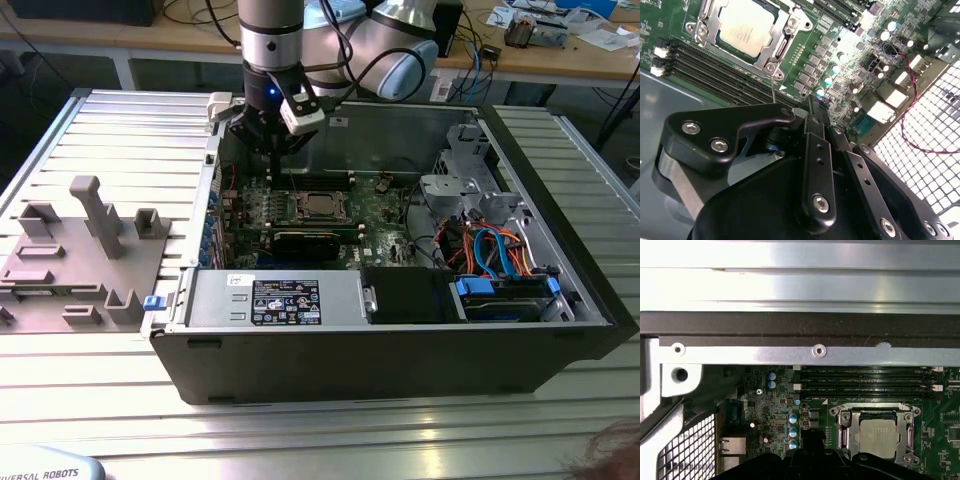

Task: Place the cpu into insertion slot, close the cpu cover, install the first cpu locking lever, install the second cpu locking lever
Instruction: 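Install the first cpu locking lever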

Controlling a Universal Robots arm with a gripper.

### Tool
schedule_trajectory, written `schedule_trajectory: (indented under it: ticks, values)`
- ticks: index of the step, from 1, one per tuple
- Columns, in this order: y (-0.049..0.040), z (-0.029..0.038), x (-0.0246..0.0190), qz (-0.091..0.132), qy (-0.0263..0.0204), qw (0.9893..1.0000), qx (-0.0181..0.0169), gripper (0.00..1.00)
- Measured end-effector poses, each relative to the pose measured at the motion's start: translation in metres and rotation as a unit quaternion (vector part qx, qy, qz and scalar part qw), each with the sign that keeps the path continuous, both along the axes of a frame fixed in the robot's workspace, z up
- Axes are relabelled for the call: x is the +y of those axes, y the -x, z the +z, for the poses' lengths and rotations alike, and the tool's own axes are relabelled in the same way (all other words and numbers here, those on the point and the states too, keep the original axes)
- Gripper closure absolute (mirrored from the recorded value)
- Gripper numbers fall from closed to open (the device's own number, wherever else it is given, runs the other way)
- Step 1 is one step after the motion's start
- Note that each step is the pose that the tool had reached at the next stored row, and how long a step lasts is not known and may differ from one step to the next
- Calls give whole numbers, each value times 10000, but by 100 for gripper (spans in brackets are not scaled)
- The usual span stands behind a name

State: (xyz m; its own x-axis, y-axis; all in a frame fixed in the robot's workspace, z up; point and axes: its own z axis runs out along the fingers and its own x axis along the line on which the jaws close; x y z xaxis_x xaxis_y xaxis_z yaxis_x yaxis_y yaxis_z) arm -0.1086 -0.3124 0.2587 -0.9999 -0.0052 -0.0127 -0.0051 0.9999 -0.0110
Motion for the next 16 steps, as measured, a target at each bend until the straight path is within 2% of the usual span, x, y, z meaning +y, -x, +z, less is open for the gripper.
schedule_trajectory:
  ticks: [10,16]
  values:
    - [0,0,92,0,1,10000,0,89]
    - [-35,0,99,1,1,10000,0,89]
